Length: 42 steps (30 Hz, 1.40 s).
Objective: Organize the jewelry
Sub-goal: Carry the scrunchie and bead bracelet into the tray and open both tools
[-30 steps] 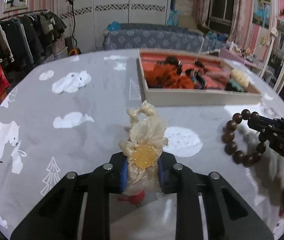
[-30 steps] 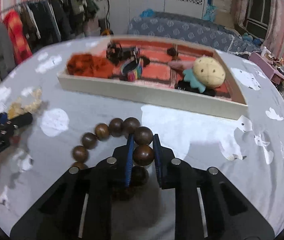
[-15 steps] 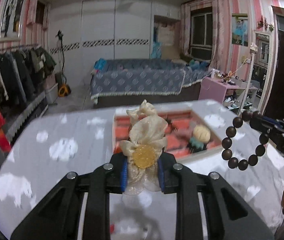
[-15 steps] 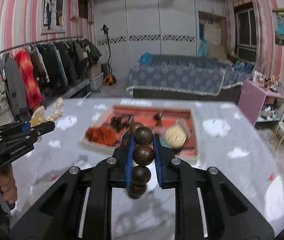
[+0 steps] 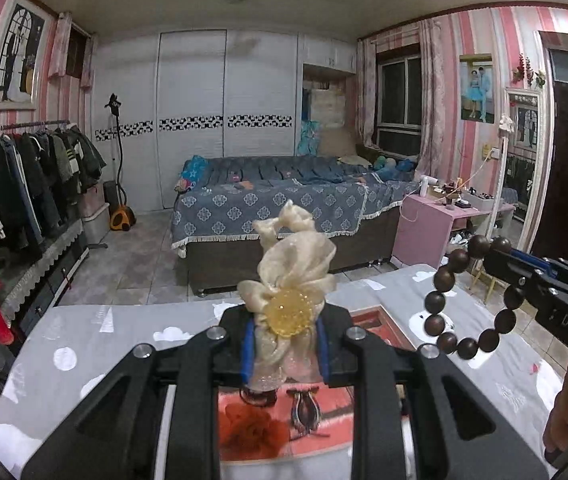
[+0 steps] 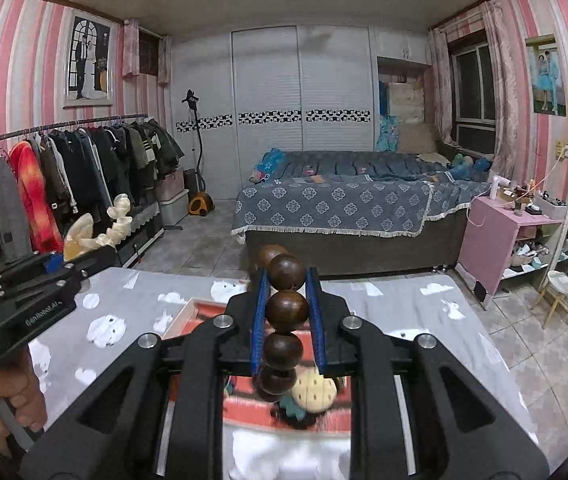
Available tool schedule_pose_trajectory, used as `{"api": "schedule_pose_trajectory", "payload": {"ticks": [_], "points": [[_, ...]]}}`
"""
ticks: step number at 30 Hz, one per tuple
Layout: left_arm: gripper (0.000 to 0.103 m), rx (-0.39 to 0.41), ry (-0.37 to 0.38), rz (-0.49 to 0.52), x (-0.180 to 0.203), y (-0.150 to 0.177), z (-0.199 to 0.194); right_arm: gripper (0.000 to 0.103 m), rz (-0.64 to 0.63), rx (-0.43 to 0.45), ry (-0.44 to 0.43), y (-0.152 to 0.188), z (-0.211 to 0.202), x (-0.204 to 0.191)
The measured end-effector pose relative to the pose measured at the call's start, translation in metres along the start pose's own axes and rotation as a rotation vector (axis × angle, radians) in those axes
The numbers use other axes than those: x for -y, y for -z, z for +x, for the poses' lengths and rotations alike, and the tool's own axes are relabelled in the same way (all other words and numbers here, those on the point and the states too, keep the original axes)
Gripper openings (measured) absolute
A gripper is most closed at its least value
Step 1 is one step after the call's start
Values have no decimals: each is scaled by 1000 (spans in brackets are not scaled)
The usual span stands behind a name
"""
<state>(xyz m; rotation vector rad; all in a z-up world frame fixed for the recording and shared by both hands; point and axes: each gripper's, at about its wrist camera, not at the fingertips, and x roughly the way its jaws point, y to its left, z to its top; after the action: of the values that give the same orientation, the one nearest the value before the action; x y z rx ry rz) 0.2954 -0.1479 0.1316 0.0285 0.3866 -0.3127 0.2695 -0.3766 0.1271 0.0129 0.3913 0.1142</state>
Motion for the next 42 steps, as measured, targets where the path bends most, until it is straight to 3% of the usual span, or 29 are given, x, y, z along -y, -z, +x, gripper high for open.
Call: {"api": "schedule_pose_trajectory", "payload": {"ticks": [4,8,15,21,30,38,42], "points": [[24,-15,-7,-21,-6,-5,40,20,-13,-18,-2,-5,42,-4],[24,-48,-23,-21,-7,12,73,20,-10,-49,6,1,85,-1],[25,-217,-45,-75,-24,67,147,20,15,-134,25,36,158,19],[25,-306,-49,-64,-25,95,174,20,27,-246,36,67,210,30],[28,-402,-56,-22,-21,120,194,20,3,-321,87,94,231,33],[39,-416,-95,4,-16,123,196,20,-1,-334,89,98,230,35],[52,-409,-107,-5,-20,120,196,21,1,-333,89,98,227,36]]}}
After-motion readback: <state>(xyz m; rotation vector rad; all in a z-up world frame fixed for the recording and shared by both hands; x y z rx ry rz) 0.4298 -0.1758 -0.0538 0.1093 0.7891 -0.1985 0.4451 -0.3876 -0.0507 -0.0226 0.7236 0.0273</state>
